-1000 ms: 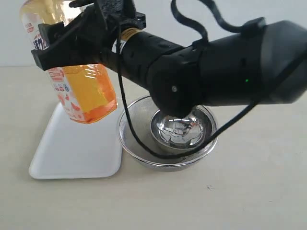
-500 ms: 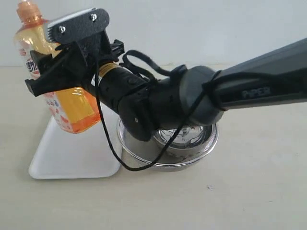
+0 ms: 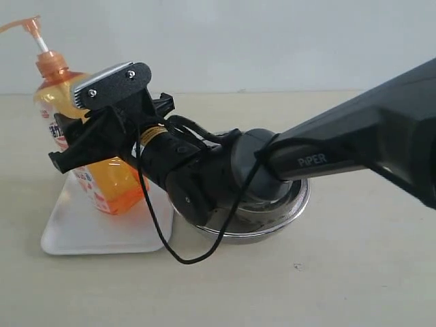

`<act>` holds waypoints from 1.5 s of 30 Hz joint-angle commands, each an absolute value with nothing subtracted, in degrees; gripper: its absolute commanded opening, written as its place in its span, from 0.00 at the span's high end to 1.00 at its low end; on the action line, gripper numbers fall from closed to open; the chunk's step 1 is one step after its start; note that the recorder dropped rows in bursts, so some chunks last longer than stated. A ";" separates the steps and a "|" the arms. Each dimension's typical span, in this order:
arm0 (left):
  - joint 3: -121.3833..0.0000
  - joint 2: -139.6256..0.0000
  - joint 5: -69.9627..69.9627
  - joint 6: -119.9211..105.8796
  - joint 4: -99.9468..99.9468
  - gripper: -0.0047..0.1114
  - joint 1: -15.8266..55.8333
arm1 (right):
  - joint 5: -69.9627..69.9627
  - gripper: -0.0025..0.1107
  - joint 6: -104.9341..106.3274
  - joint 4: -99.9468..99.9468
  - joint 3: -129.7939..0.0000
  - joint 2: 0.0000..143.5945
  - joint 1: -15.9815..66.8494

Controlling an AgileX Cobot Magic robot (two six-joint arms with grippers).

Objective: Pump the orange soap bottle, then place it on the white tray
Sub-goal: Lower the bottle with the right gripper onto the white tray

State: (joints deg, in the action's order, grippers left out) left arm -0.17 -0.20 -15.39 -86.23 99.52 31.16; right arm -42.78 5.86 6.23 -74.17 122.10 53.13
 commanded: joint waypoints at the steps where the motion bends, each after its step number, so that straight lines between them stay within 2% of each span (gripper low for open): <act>1: 0.00 0.00 -14.72 -85.85 99.95 0.92 31.16 | -52.02 0.98 6.26 5.62 -75.41 120.73 53.18; 30: 0.00 0.00 -14.83 -85.85 99.95 0.92 31.16 | -25.67 0.97 8.05 4.60 -75.41 117.18 53.18; 31: 0.00 0.00 -14.83 -85.85 99.95 0.92 31.16 | -24.87 0.97 8.05 4.60 -75.41 117.18 53.18; 33: 0.00 0.00 -14.83 -85.85 99.95 0.92 31.16 | -21.52 0.88 8.05 4.60 -75.41 117.18 53.18; 34: 0.00 0.00 -14.83 -85.85 99.95 0.92 31.16 | -19.75 0.80 8.05 4.71 -75.41 117.18 53.18; 36: 0.00 0.00 -14.83 -85.85 99.95 0.92 31.16 | -17.54 0.72 7.94 4.71 -75.41 117.18 53.18; 43: 0.00 0.00 -14.83 -85.85 99.95 0.92 31.16 | -10.82 0.71 9.37 4.59 -75.41 117.15 53.18; 45: 0.00 0.00 -14.83 -85.85 99.95 0.92 31.16 | -9.60 0.65 9.57 4.59 -75.41 117.15 53.18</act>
State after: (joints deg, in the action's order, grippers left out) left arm -0.17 -0.20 -15.28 -86.23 99.52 31.16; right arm -16.95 8.93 4.93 -75.95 116.07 53.13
